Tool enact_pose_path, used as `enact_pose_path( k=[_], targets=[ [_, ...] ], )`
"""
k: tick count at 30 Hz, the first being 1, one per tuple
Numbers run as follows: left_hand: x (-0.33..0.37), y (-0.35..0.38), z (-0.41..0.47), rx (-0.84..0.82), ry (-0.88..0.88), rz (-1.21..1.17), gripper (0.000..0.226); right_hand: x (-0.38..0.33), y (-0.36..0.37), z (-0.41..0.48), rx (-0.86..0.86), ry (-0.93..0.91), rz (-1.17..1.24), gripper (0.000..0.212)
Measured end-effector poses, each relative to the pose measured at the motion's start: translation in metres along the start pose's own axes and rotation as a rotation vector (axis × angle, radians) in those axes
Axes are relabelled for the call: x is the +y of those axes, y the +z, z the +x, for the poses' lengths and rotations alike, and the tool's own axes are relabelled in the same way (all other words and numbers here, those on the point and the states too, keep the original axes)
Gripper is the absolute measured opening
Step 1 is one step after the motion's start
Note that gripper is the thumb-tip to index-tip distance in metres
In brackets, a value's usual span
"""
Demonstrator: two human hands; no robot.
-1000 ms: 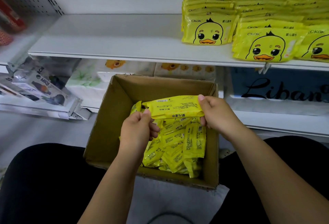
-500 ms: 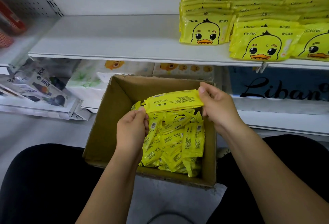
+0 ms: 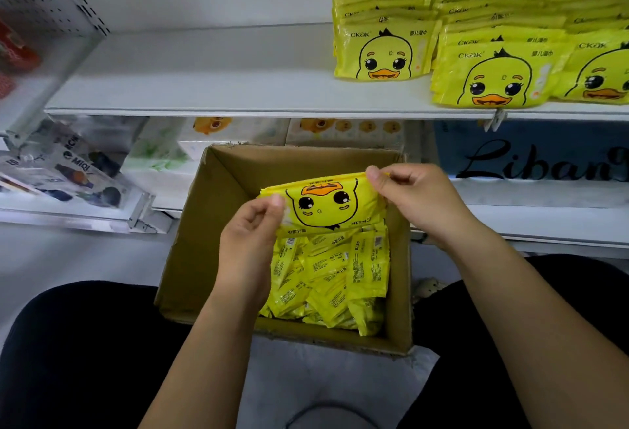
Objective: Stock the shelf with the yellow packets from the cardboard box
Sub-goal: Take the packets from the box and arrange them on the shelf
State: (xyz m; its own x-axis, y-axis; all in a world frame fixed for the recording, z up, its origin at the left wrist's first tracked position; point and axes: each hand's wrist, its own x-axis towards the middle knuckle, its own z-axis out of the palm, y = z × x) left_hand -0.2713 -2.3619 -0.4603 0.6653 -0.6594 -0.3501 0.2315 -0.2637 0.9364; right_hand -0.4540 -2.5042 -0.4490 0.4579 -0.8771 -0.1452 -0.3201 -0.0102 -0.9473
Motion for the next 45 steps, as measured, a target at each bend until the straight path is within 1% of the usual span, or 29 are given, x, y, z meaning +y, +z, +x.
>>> enact_pose_path(
  k=[2, 4, 6, 8, 9, 10, 11, 12, 14, 15, 16, 17, 18, 20, 23, 25, 27, 29, 31, 33, 36, 37, 40, 41, 43, 45],
  targets=[
    [-0.002, 0.003, -0.004, -0.019, 0.0, 0.019, 0.027, 0.004, 0.0, 0.005, 0.053, 0.007, 0.002, 0.048],
    [-0.004, 0.006, -0.003, -0.042, -0.03, 0.02, 0.045, 0.008, 0.001, 0.01, 0.049, 0.045, 0.006, 0.06],
    [0.001, 0.01, -0.003, -0.101, -0.079, 0.07, 0.063, 0.011, 0.0, 0.014, 0.021, 0.086, 0.023, 0.064],
    [0.006, 0.012, -0.002, -0.204, -0.151, 0.18, 0.082, 0.011, -0.001, 0.017, -0.026, 0.115, 0.021, 0.07],
    [0.008, 0.013, 0.0, -0.273, -0.184, 0.251, 0.087, 0.011, -0.001, 0.018, -0.052, 0.123, 0.011, 0.074],
    [0.01, 0.014, 0.0, -0.345, -0.202, 0.298, 0.085, 0.011, -0.001, 0.019, -0.071, 0.128, 0.017, 0.079],
    [0.011, 0.016, -0.001, -0.411, -0.212, 0.301, 0.077, 0.011, -0.001, 0.019, -0.08, 0.14, 0.055, 0.083],
    [0.009, 0.017, -0.001, -0.445, -0.221, 0.265, 0.068, 0.01, -0.002, 0.02, -0.074, 0.164, 0.135, 0.082],
    [0.007, 0.019, -0.003, -0.447, -0.24, 0.129, 0.057, 0.007, -0.004, 0.022, -0.059, 0.253, 0.385, 0.066],
    [0.006, 0.021, -0.003, -0.443, -0.247, 0.047, 0.057, 0.005, -0.006, 0.022, -0.071, 0.286, 0.507, 0.058],
    [0.005, 0.023, -0.004, -0.439, -0.246, -0.023, 0.062, 0.003, -0.008, 0.022, -0.104, 0.304, 0.588, 0.055],
    [0.002, 0.026, -0.003, -0.434, -0.24, -0.072, 0.067, 0.002, -0.011, 0.022, -0.158, 0.302, 0.597, 0.055],
    [0.001, 0.03, -0.003, -0.429, -0.23, -0.096, 0.071, 0.002, -0.011, 0.02, -0.228, 0.291, 0.542, 0.055],
    [-0.003, 0.038, -0.003, -0.425, -0.206, -0.08, 0.067, 0.003, -0.01, 0.017, -0.342, 0.248, 0.378, 0.051],
    [-0.004, 0.046, -0.004, -0.444, -0.164, -0.05, 0.062, 0.006, -0.011, 0.016, -0.332, 0.158, 0.329, 0.042],
    [-0.001, 0.046, 0.001, -0.426, -0.133, -0.072, 0.059, 0.006, -0.018, 0.018, -0.34, 0.08, 0.278, 0.043],
    [0.003, 0.047, 0.01, -0.374, -0.104, -0.077, 0.062, 0.004, -0.026, 0.019, -0.352, 0.036, 0.167, 0.047],
    [0.009, 0.049, 0.02, -0.341, -0.087, -0.027, 0.06, 0.004, -0.03, 0.021, -0.298, 0.025, 0.135, 0.051],
    [0.017, 0.05, 0.03, -0.359, -0.08, 0.074, 0.052, 0.004, -0.032, 0.024, -0.189, 0.004, 0.163, 0.052],
    [0.03, 0.053, 0.04, -0.437, -0.061, 0.209, 0.048, 0.004, -0.035, 0.029, -0.106, -0.029, 0.124, 0.053],
    [0.053, 0.064, 0.055, -0.522, -0.022, 0.355, 0.041, 0.001, -0.038, 0.038, -0.004, -0.106, -0.03, 0.051],
    [0.059, 0.068, 0.06, -0.515, -0.006, 0.36, 0.037, 0.001, -0.038, 0.042, 0.054, -0.127, -0.053, 0.05],
    [0.074, 0.08, 0.079, -0.438, 0.056, 0.296, 0.014, 0.001, -0.043, 0.054, 0.266, -0.185, -0.052, 0.049],
    [0.079, 0.084, 0.087, -0.41, 0.083, 0.27, 0.012, 0.001, -0.046, 0.059, 0.336, -0.198, -0.066, 0.048],
    [0.088, 0.093, 0.104, -0.375, 0.143, 0.215, 0.018, 0.0, -0.052, 0.066, 0.456, -0.205, -0.105, 0.043],
    [0.093, 0.103, 0.123, -0.363, 0.225, 0.205, 0.028, -0.001, -0.055, 0.071, 0.538, -0.241, -0.138, 0.036]
  ],
)
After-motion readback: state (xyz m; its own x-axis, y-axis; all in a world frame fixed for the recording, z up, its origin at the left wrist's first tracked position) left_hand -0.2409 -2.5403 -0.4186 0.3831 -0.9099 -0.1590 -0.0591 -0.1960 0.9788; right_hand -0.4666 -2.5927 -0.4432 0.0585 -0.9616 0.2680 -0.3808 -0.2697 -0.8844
